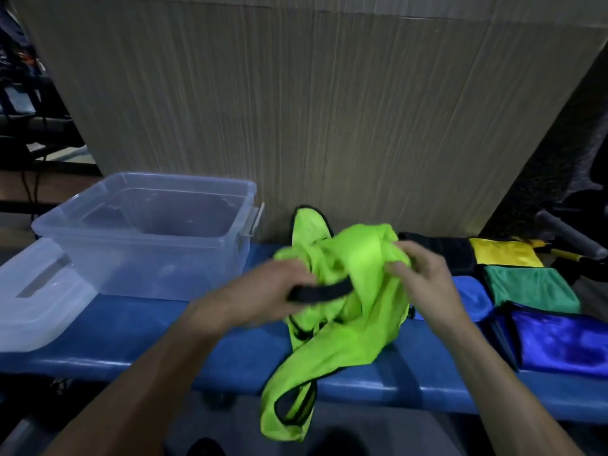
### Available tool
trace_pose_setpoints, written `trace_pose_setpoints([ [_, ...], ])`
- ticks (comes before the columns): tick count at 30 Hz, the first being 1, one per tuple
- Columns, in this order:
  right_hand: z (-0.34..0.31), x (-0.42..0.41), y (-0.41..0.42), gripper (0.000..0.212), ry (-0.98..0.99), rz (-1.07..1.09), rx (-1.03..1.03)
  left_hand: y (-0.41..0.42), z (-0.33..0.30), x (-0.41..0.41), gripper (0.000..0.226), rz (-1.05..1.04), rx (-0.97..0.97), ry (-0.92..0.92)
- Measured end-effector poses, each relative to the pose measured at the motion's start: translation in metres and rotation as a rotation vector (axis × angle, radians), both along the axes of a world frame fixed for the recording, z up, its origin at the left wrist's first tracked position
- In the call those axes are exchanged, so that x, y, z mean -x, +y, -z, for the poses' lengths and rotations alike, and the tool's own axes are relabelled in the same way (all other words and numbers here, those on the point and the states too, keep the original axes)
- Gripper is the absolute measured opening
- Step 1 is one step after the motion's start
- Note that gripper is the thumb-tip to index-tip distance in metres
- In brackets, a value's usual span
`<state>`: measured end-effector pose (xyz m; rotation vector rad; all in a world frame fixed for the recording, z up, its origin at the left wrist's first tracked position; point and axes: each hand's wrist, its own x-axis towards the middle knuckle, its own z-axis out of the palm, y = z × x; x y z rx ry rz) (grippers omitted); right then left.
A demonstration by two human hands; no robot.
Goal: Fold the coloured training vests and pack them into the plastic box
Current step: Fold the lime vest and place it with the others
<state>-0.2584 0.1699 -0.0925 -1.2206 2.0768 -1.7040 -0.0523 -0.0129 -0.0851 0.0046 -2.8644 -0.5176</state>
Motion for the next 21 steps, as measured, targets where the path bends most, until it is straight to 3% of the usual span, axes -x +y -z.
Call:
trace_pose_setpoints([
  [2, 0.005, 0.0, 0.002, 0.005, -0.081, -0.137, -0.286, -0.002, 0.016, -0.007, 0.04, 0.045, -0.058, -0.563],
  [3, 0.008, 0.0, 0.003, 0.015, -0.036, -0.178, -0.418, -0.003, 0.019, -0.011, 0.044, 0.049, -0.118, -0.71],
  [4, 0.012, 0.001, 0.004, 0.029, 0.036, -0.18, -0.51, -0.003, 0.017, -0.015, 0.039, 0.037, -0.188, -0.744],
  [6, 0.016, 0.003, 0.004, 0.045, 0.227, -0.094, -0.635, -0.007, 0.012, -0.016, 0.018, -0.078, -0.303, -0.593],
  [7, 0.017, 0.005, 0.004, 0.047, 0.307, -0.058, -0.721, -0.009, 0.009, -0.014, 0.022, -0.19, -0.327, -0.48],
  [10, 0.014, 0.004, 0.005, 0.029, 0.33, -0.15, -1.045, -0.016, 0.012, -0.004, 0.034, -0.561, -0.163, -0.207],
  [12, 0.012, -0.001, 0.006, 0.02, 0.289, -0.195, -1.193, -0.018, 0.022, 0.007, 0.036, -0.721, -0.09, -0.208],
  [14, 0.012, -0.003, 0.003, 0.014, 0.296, -0.123, -1.202, -0.017, 0.037, 0.017, 0.049, -0.781, -0.129, -0.391],
  [16, 0.016, 0.0, -0.005, 0.019, 0.364, 0.024, -1.041, -0.025, 0.053, 0.024, 0.048, -0.796, -0.206, -0.485],
  [19, 0.028, -0.002, -0.02, 0.045, 0.334, 0.111, -0.674, -0.038, 0.06, 0.028, 0.033, -0.784, -0.527, -0.276],
  [21, 0.034, -0.008, -0.033, 0.07, 0.204, 0.061, -0.616, -0.037, 0.055, 0.03, 0.023, -0.761, -0.818, -0.099],
])
